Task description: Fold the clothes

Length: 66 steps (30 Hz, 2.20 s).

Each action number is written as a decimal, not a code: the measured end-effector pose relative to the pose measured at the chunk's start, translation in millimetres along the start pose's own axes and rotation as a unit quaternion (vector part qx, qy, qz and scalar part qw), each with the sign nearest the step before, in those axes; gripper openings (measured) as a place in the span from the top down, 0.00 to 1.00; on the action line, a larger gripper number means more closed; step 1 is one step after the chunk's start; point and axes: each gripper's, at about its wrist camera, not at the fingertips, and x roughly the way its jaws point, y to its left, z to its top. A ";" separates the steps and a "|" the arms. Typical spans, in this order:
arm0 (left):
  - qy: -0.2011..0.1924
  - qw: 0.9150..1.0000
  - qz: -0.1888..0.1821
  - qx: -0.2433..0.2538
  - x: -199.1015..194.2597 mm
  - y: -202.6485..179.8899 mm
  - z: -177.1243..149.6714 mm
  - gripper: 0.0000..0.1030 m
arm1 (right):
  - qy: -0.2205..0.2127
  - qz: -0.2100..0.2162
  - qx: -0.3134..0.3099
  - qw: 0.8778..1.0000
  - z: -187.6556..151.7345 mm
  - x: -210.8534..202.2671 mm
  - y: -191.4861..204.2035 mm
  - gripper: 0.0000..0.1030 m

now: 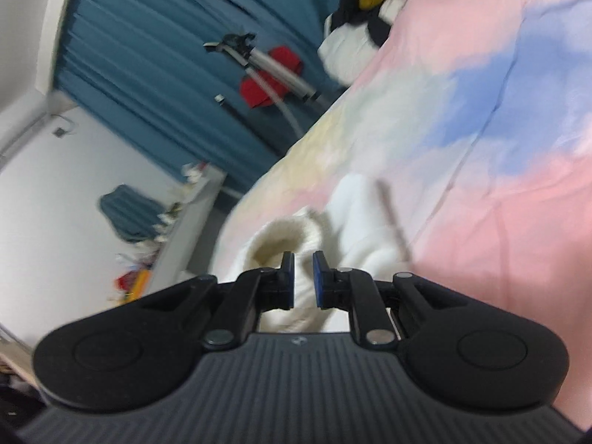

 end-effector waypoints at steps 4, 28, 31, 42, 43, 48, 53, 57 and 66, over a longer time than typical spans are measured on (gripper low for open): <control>0.022 0.999 -0.020 0.030 -9.5 29.3 -12.7 0.43 | 0.050 0.005 -0.025 0.998 7.8 31.1 6.3 0.87; -0.015 0.997 -0.079 0.003 -17.6 76.1 -54.2 0.86 | 0.007 0.043 -0.080 0.996 23.3 103.2 46.4 0.89; -0.049 0.994 -0.097 -0.007 -27.5 75.2 -42.2 0.87 | -0.041 0.029 -0.103 0.993 33.8 75.0 57.4 0.90; -0.012 0.986 -0.166 0.002 -7.6 58.8 -47.8 0.88 | -0.007 -0.085 0.027 0.996 34.5 80.6 -34.7 0.86; -0.010 0.986 -0.169 -0.006 -6.2 61.7 -47.3 0.85 | -0.009 -0.092 0.018 0.996 32.8 75.4 -29.4 0.86; 0.003 0.982 -0.174 -0.066 -13.4 80.5 -41.5 0.58 | -0.020 -0.125 -0.031 0.992 24.2 47.9 -1.2 0.77; -0.013 0.974 -0.171 -0.149 -32.6 117.3 -27.9 0.24 | -0.055 -0.158 -0.073 0.983 2.3 3.9 28.1 0.64; -0.016 0.969 -0.122 -0.216 -40.8 156.3 -27.9 0.09 | -0.063 -0.125 -0.098 0.985 -17.0 -12.7 45.8 0.16; 0.138 0.926 -0.074 -0.342 16.8 215.0 -62.0 0.07 | 0.021 -0.216 -0.141 0.966 -35.7 47.4 28.0 0.17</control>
